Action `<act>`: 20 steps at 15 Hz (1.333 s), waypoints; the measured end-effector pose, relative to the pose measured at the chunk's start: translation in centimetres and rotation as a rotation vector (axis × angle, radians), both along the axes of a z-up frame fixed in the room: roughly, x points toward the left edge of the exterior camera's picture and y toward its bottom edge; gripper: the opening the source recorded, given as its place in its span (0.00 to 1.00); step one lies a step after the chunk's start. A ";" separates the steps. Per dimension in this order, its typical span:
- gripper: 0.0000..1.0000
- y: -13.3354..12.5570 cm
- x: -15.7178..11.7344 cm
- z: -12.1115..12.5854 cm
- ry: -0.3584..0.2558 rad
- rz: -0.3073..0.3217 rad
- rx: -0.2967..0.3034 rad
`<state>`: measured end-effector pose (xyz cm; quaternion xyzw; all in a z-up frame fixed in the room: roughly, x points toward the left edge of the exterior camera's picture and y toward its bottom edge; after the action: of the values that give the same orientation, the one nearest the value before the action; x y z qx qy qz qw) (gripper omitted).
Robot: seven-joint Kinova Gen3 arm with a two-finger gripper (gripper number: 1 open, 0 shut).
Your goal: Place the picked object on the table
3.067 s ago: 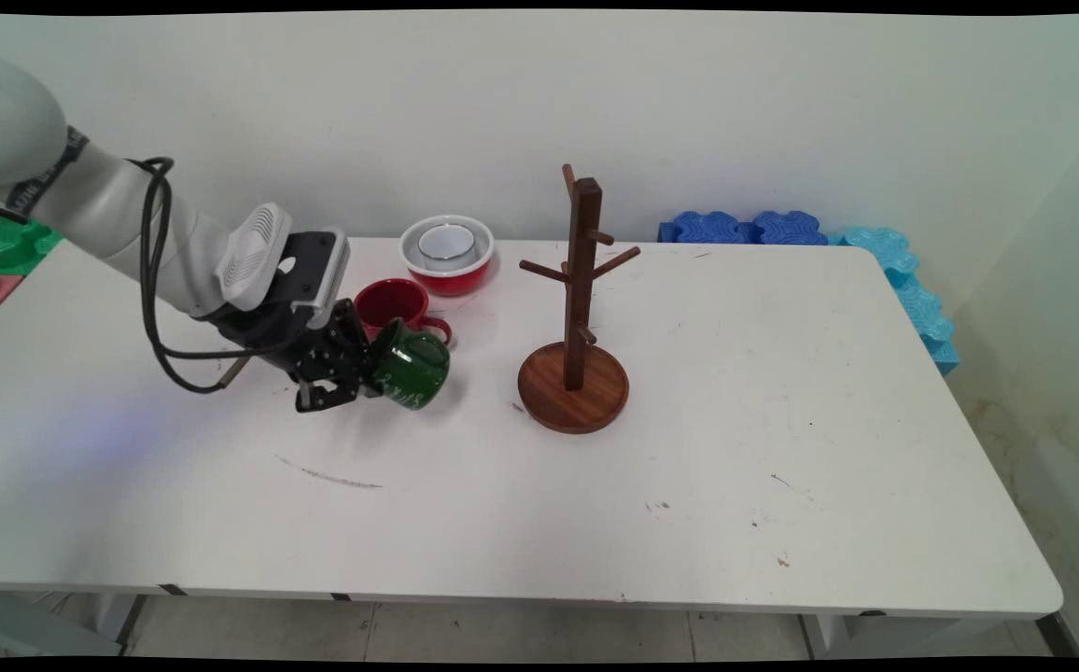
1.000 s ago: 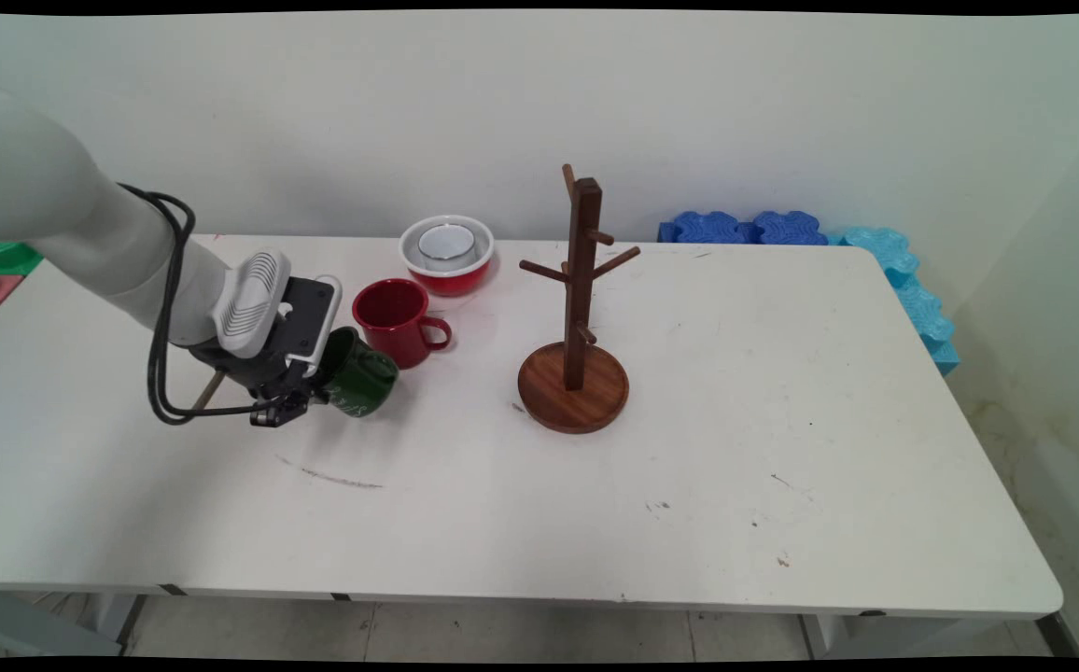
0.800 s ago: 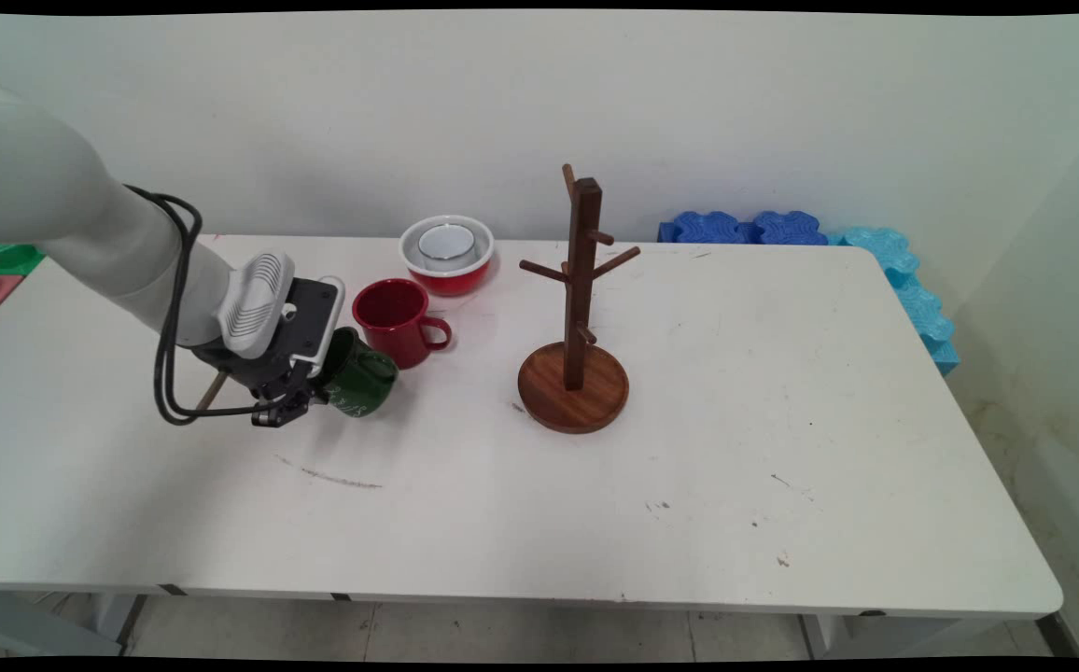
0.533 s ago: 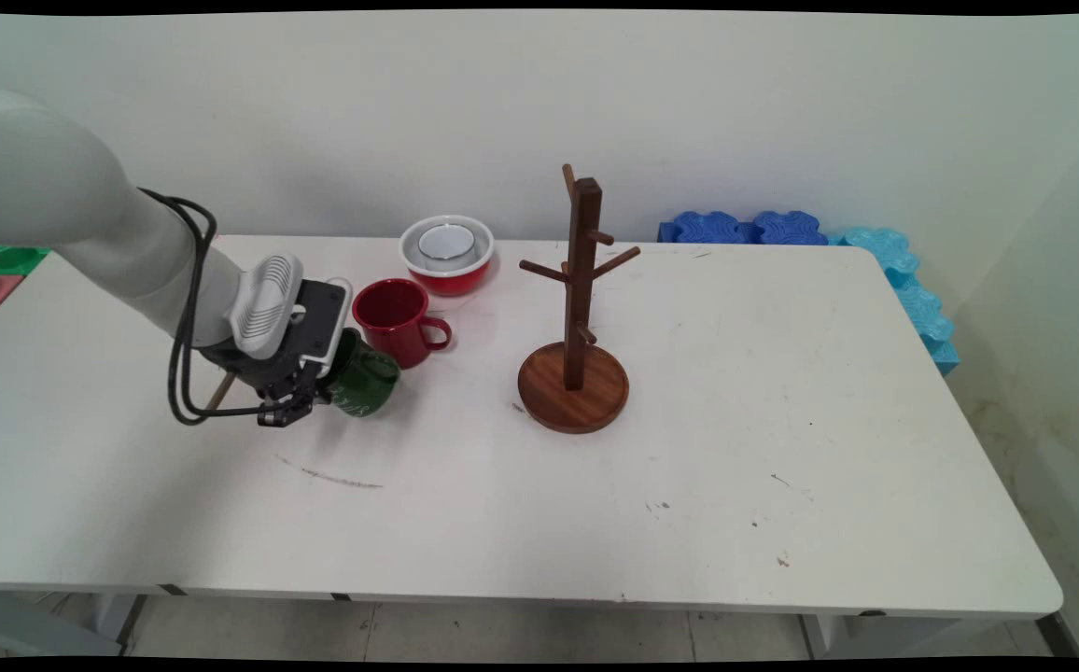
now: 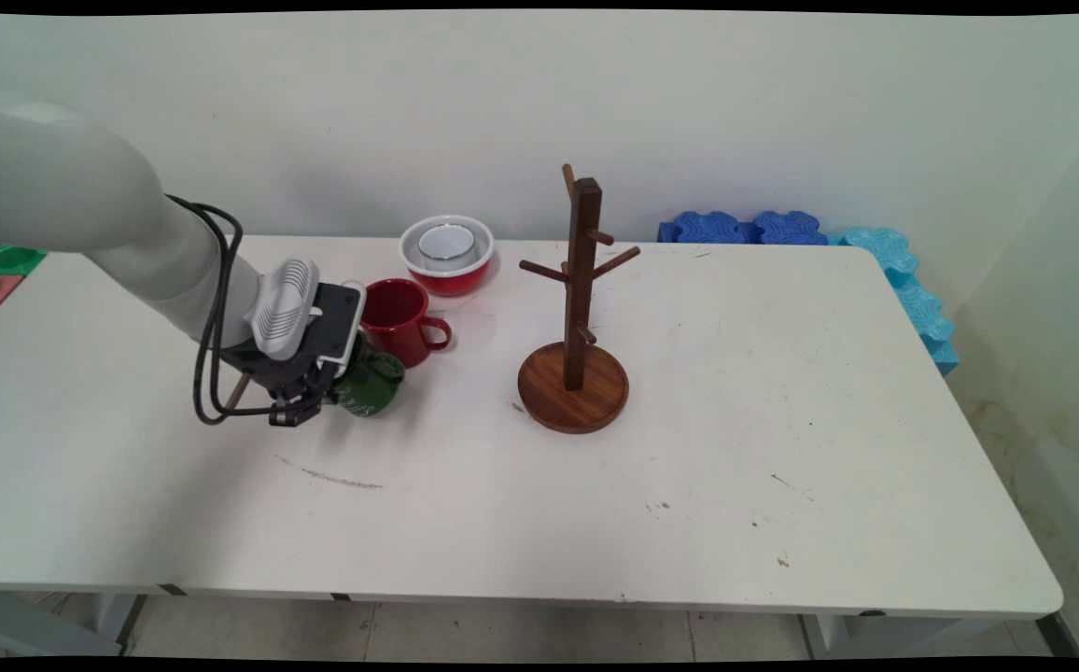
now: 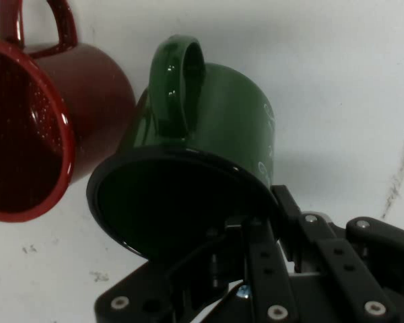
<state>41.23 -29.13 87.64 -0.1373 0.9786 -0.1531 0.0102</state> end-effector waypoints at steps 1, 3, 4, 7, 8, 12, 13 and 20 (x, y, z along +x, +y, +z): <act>0.00 -0.1 0.0 -0.1 -0.001 0.001 0.001; 0.00 -0.2 -0.1 -0.3 -0.002 0.003 0.004; 0.00 -0.2 -0.1 -0.3 -0.003 0.004 0.005; 0.00 -0.3 -0.2 -0.5 -0.004 0.005 0.009; 0.00 -0.3 -0.3 -0.5 -0.005 0.002 0.011; 0.00 -0.4 -0.3 -0.6 -0.003 -0.012 0.012; 0.00 -0.3 -0.3 -0.8 -0.002 -0.014 0.013; 1.00 0.5 -0.6 -2.4 0.001 -0.018 0.023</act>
<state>40.65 -28.64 85.29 -0.1284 0.9814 -0.1421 0.0098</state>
